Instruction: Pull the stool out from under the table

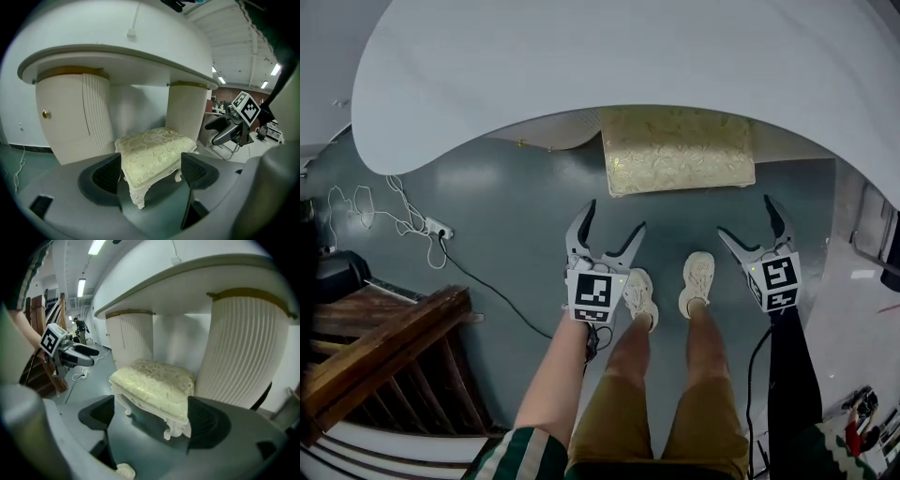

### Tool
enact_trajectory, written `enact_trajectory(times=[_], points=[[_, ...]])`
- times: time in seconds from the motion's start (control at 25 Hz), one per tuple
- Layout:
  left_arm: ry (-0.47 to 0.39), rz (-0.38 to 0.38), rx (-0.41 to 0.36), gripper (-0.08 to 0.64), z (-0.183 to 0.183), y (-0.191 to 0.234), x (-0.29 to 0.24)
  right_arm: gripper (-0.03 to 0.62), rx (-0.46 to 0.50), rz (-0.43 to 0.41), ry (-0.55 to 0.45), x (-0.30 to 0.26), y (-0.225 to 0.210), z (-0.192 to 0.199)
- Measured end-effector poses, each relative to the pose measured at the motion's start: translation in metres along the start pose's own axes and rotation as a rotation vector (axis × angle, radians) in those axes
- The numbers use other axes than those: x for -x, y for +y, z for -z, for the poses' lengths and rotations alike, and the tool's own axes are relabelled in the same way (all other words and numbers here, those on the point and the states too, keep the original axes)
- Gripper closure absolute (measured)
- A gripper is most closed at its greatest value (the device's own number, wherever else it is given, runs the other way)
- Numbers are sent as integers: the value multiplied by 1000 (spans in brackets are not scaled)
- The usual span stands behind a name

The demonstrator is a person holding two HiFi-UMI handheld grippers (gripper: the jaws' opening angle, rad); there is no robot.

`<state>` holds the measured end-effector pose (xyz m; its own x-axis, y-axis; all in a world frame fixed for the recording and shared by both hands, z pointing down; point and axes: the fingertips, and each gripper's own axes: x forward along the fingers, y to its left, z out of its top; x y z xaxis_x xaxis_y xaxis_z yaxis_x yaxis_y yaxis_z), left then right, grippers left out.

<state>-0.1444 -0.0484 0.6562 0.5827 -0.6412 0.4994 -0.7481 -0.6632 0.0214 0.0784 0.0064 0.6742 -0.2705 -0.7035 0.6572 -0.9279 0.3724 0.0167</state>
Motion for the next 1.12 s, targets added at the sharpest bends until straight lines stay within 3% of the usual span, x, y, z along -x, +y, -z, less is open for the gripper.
enact_trajectory(times=[0.24, 0.52, 0.84, 1.12], points=[[40, -38, -8, 152, 58, 7, -41, 87, 46, 14, 37, -49, -31, 53], [79, -47, -20, 152, 116, 12, -84, 72, 4, 39, 71, -100, -60, 115], [132, -41, -7, 150, 152, 18, -115, 71, 36, 11, 86, -138, -71, 135], [158, -34, -39, 150, 161, 30, -152, 100, 34, 44, 63, -170, -82, 138]])
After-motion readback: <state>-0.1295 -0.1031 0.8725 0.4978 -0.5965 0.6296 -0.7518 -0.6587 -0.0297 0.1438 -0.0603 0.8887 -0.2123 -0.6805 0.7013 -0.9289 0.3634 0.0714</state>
